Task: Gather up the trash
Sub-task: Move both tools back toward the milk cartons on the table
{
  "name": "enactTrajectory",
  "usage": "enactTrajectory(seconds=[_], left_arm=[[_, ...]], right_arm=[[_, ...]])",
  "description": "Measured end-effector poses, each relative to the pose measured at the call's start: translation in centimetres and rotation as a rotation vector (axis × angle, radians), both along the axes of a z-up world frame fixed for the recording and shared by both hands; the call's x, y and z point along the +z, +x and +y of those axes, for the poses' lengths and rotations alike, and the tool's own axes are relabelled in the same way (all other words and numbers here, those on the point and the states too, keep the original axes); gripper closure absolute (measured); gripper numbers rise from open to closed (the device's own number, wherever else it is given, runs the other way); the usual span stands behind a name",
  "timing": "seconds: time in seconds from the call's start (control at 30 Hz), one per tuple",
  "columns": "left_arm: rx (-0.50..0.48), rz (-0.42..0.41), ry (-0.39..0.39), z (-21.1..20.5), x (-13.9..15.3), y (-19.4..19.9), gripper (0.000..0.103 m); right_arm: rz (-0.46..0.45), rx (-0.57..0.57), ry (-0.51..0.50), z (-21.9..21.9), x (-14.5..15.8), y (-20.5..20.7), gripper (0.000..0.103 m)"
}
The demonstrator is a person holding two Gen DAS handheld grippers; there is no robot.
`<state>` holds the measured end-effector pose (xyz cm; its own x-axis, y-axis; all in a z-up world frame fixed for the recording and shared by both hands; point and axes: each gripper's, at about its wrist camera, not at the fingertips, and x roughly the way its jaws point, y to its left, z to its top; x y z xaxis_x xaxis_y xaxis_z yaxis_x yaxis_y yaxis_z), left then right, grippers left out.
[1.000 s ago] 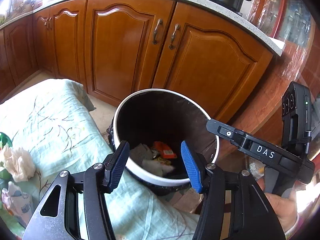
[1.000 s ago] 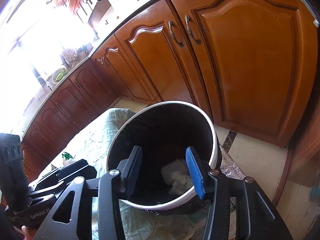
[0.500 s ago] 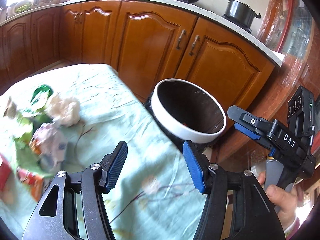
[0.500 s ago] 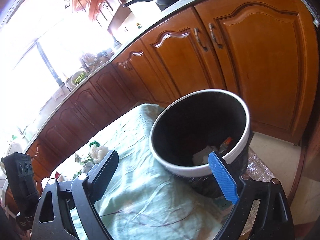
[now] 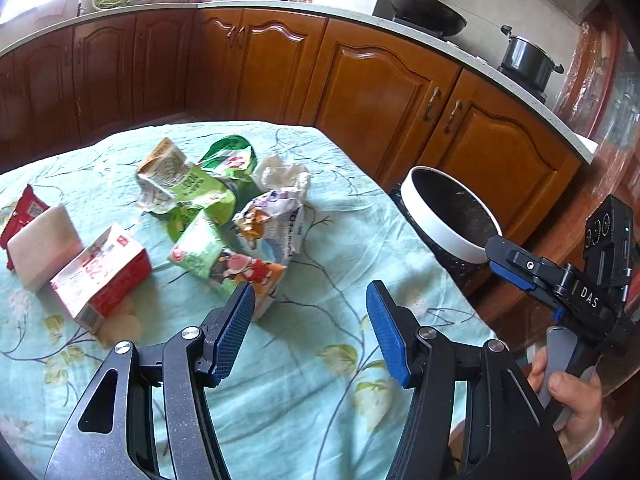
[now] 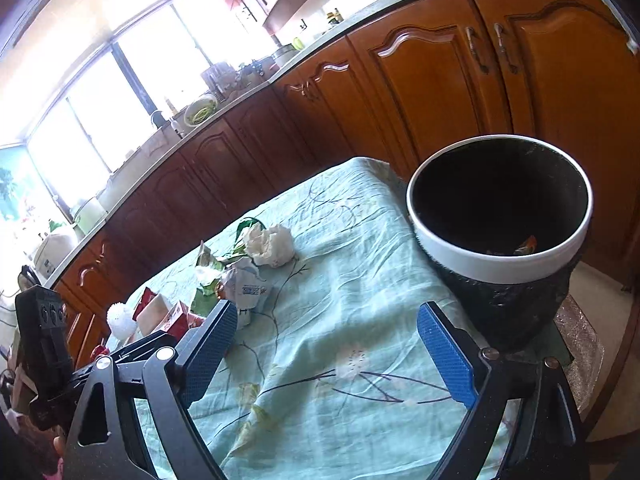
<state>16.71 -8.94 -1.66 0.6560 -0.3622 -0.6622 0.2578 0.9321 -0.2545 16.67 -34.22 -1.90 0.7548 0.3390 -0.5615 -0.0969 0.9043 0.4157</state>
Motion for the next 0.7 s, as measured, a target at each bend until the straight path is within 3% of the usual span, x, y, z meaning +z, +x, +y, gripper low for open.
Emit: enactTrajectory(seconds=[0.3,0.5,0.7], left_arm=[[0.069,0.002,0.021,5.5,-0.3,-1.0,0.045],[0.119,-0.023,0.079,9.0,0.1,-1.0,0.041],[0.103,-0.016,0.153,11.4,-0.3,0.5,0.036]], right_arm=[[-0.014,0.161,-0.065,6.5,0.0,-0.3,0.01],[-0.004,0.279,-0.115,10.6,-0.2,0.6,0.01],[0.011,0.386,-0.182,14.4,-0.8,2.1,0.01]])
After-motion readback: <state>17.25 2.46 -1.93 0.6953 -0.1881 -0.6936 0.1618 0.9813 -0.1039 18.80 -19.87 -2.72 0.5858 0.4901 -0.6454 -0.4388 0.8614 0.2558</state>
